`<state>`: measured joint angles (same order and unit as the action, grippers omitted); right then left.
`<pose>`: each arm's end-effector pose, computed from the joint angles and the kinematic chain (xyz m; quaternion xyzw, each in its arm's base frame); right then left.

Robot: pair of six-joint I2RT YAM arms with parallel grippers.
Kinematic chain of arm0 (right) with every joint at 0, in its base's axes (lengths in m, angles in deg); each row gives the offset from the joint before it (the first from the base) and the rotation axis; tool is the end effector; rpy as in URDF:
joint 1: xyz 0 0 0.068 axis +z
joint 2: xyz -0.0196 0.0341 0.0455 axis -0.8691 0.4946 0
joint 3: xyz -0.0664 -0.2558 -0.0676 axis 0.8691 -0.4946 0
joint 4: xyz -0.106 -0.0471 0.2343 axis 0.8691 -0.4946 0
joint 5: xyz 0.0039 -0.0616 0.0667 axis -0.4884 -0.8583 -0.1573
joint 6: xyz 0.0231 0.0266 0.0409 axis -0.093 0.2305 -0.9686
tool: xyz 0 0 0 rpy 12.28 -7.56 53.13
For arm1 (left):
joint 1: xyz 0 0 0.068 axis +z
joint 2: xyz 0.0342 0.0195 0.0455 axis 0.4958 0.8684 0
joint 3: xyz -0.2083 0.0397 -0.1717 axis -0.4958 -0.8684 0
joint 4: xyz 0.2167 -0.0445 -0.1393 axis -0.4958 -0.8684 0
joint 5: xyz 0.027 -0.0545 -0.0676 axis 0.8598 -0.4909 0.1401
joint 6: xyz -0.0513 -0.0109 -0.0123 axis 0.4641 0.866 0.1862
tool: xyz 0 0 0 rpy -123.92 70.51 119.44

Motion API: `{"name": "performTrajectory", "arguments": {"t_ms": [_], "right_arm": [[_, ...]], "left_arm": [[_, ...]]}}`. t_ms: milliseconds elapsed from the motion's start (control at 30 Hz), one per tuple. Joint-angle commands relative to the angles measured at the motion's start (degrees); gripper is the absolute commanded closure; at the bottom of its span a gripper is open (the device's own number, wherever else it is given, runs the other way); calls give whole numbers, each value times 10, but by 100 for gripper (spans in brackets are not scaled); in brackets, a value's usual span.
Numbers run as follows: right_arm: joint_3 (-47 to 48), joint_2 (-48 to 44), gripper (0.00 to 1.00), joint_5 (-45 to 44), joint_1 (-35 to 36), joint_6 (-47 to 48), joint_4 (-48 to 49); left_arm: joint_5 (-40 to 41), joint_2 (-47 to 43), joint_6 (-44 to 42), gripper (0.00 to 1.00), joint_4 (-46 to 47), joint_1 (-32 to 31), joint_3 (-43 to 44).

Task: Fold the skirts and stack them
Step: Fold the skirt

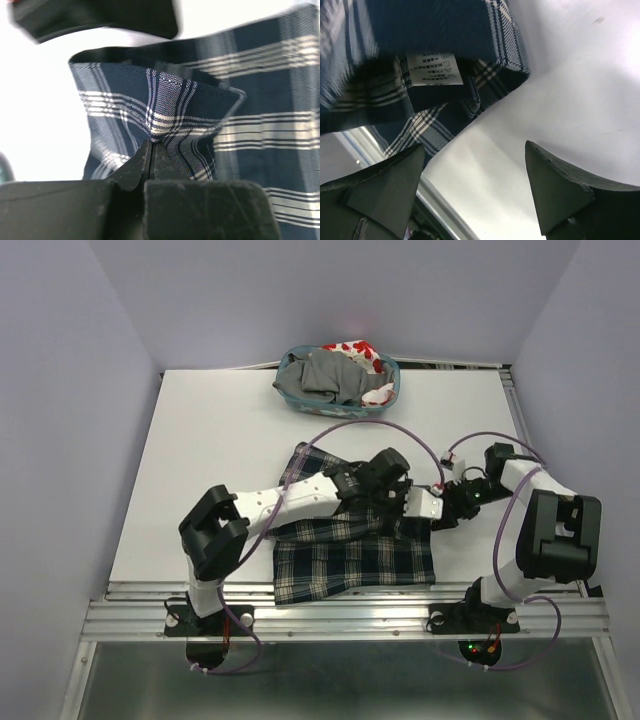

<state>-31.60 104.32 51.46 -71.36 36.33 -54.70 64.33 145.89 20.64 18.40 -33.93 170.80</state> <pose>0.2447 -0.0241 0.1729 -0.2592 0.9025 0.3114 0.1464 0.1799 -0.3839 0.2627 0.7577 0.4771 -0.1852 0.4049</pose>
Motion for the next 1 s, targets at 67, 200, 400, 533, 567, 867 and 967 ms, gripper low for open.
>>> {"name": "performTrajectory", "arguments": {"t_ms": [67,200,400,533,567,867,967], "right_arm": [[3,-37,11,36,1,-29,76],[-8,-72,3,87,1,-25,97],[-53,-112,0,99,1,-29,191],[-50,-87,0,94,1,-40,232],[-49,-81,0,96,1,-44,237],[-19,22,19,106,1,-159,315],[-9,46,39,101,1,-184,322]], "left_arm": [[-1,-51,39,100,39,51,45],[5,-35,63,100,67,85,65],[6,-6,67,100,90,118,119],[0,8,57,100,88,119,151],[0,12,55,100,80,119,165],[1,26,59,100,29,118,186],[-6,13,67,100,18,114,175]]}}
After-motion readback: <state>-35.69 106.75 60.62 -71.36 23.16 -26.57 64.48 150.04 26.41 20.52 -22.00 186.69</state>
